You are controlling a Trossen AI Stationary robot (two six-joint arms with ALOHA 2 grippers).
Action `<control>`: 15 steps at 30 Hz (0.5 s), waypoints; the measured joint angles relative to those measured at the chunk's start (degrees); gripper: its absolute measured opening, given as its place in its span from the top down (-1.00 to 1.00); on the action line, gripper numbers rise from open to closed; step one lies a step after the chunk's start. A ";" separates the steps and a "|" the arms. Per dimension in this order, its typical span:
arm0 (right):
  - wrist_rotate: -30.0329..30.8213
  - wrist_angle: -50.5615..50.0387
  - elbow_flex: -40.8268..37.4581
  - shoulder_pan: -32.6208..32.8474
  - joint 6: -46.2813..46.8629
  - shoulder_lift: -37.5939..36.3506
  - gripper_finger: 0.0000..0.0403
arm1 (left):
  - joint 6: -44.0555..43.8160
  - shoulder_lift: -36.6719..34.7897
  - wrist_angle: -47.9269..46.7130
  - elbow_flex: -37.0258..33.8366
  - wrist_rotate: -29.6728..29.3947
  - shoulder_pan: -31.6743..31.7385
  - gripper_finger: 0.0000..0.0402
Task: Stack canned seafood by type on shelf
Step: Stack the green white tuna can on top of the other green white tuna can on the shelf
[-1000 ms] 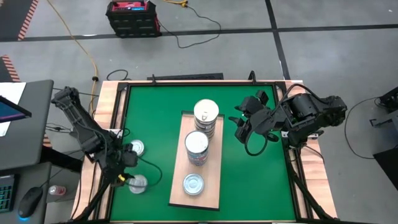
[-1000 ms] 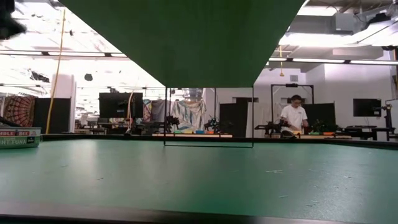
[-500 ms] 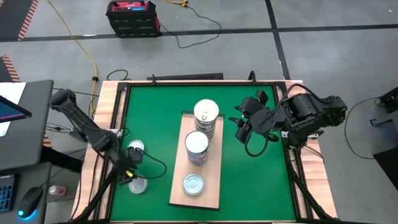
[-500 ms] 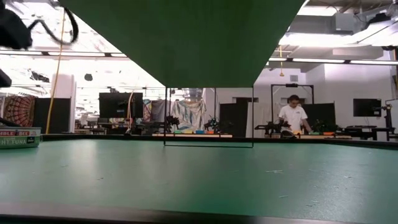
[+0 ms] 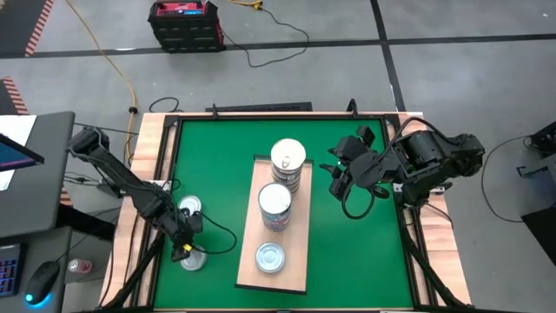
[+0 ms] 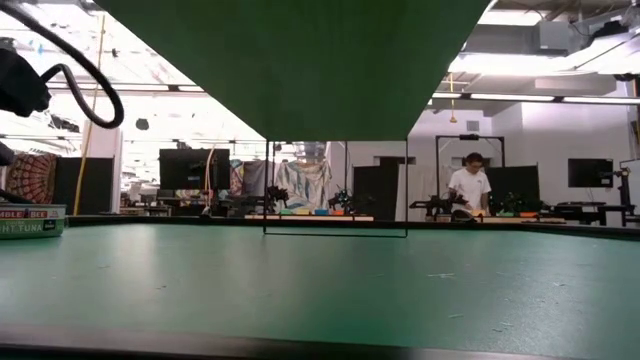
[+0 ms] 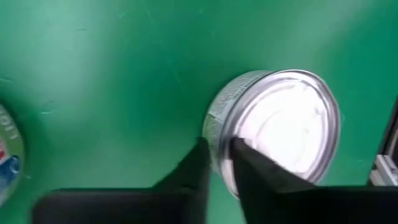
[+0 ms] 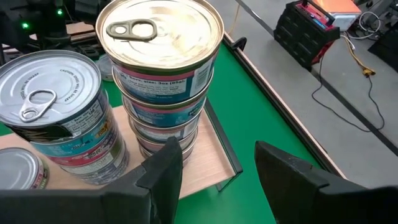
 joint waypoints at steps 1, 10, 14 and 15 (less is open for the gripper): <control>-0.02 0.00 0.00 -0.01 0.02 0.00 -0.13 | -0.46 0.12 0.04 0.02 0.16 0.08 0.81; -1.20 0.57 0.00 -0.01 0.26 0.00 -0.13 | -1.80 -1.04 -3.30 0.06 0.71 4.02 1.00; -1.44 0.90 0.00 0.01 0.27 0.00 -0.13 | -2.16 -1.06 -5.82 0.10 0.94 6.25 1.00; -1.44 0.90 0.00 0.01 0.44 0.00 -0.13 | -2.35 -1.06 -6.07 0.10 0.96 6.85 1.00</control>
